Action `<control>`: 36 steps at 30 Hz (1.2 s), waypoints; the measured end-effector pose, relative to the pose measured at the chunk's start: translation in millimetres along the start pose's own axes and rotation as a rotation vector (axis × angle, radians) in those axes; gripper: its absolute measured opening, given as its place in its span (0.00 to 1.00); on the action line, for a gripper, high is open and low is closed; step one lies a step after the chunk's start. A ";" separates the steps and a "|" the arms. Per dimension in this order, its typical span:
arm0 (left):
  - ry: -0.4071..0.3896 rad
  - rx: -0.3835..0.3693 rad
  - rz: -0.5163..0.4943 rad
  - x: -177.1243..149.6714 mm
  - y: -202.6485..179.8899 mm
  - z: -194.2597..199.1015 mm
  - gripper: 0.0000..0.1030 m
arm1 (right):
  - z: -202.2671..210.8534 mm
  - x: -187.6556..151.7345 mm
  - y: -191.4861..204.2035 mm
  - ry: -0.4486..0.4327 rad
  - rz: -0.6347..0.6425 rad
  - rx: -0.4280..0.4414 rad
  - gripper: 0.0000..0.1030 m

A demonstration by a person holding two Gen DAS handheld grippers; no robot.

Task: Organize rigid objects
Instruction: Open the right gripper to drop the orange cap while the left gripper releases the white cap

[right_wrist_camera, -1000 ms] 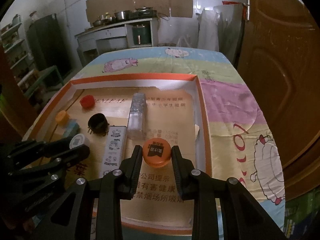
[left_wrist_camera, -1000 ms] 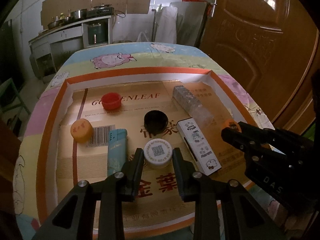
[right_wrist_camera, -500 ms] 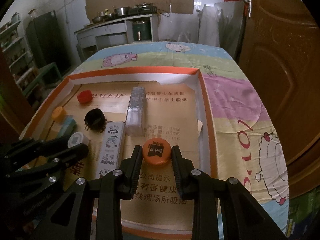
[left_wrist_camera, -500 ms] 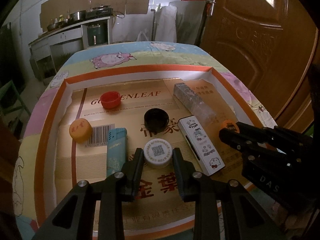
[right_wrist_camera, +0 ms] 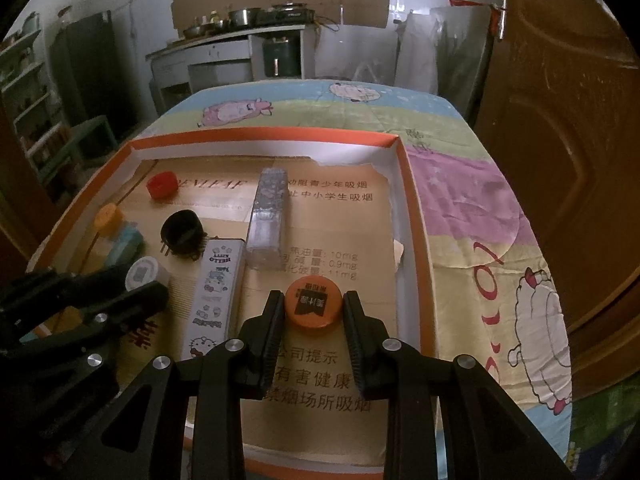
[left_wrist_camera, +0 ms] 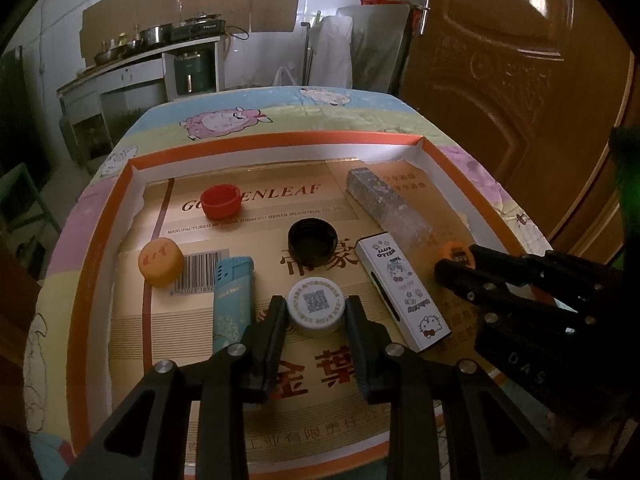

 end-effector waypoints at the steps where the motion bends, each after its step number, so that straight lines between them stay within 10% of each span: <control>1: -0.001 -0.002 0.001 0.0 0.1 0.4 0.29 | 0.3 0.2 0.4 0.000 0.002 -0.001 0.30; 36: -0.034 0.004 0.004 3.9 0.7 12.0 0.32 | 18.7 3.9 -10.6 -0.045 -0.056 -0.011 0.40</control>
Point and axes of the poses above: each gripper's, at about its wrist camera, not at the fingertips, and z roughly against the way its jaws point, y to its left, x to its top, the point moved 3 cm from there along -z, roughly the way its jaws point, and after that the axes turned 13 degrees about -x, right-handed, at the moved point
